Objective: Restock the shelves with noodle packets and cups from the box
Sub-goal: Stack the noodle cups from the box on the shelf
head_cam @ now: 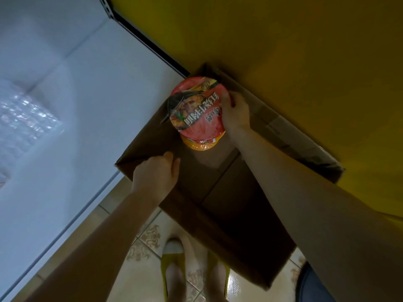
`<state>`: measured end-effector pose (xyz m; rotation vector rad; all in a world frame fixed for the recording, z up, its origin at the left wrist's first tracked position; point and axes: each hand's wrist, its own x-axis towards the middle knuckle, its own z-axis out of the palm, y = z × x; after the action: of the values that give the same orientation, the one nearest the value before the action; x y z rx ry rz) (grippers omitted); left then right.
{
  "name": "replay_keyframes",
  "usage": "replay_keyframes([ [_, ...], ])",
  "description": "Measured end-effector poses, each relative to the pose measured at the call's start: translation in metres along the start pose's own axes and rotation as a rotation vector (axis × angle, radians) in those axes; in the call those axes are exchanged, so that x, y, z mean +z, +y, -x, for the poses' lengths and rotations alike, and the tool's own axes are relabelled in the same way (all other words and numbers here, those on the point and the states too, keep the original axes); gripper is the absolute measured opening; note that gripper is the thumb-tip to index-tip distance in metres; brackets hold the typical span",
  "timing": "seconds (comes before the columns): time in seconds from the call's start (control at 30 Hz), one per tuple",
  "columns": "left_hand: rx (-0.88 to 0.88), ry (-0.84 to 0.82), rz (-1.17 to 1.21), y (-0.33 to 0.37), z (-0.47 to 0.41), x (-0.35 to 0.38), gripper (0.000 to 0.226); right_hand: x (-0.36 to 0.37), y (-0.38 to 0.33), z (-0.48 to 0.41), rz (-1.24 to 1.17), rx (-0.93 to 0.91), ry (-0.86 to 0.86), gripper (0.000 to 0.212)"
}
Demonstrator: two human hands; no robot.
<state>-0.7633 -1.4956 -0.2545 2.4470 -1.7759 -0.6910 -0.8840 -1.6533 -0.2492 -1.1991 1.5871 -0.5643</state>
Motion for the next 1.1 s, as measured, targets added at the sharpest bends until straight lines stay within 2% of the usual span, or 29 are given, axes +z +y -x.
replay_keyframes([
  [0.17, -0.031, 0.015, -0.012, 0.0, -0.01, 0.003, 0.031, -0.014, 0.008, 0.009, 0.038, -0.064, 0.057, 0.03],
  [0.37, -0.103, -0.002, 0.06, 0.014, -0.024, 0.013, 0.03, -0.074, 0.051, 0.043, 0.243, -0.098, 0.077, 0.031],
  [0.5, -0.302, -0.018, 0.322, 0.03, -0.051, 0.028, 0.034, -0.096, 0.09, 0.063, 0.341, -0.054, 0.052, 0.032],
  [0.6, -0.451, 0.012, 0.516, 0.041, -0.071, 0.04, 0.051, -0.1, 0.115, 0.075, 0.35, -0.005, 0.03, 0.031],
  [0.73, -0.567, 0.03, 0.625, 0.05, -0.089, 0.059, 0.067, -0.099, 0.139, 0.085, 0.303, 0.04, 0.004, 0.03],
  [0.83, -0.656, 0.03, 0.816, 0.046, -0.099, 0.076, 0.067, -0.097, 0.152, 0.089, 0.305, 0.051, -0.004, 0.03],
  [0.93, -0.613, 0.075, 0.989, 0.045, -0.098, 0.086, 0.063, -0.096, 0.161, 0.091, 0.281, 0.079, -0.007, 0.03],
  [1.1, -0.574, 0.192, 0.906, 0.053, -0.096, 0.088, 0.049, -0.094, 0.162, 0.094, 0.275, 0.083, -0.027, 0.03],
])
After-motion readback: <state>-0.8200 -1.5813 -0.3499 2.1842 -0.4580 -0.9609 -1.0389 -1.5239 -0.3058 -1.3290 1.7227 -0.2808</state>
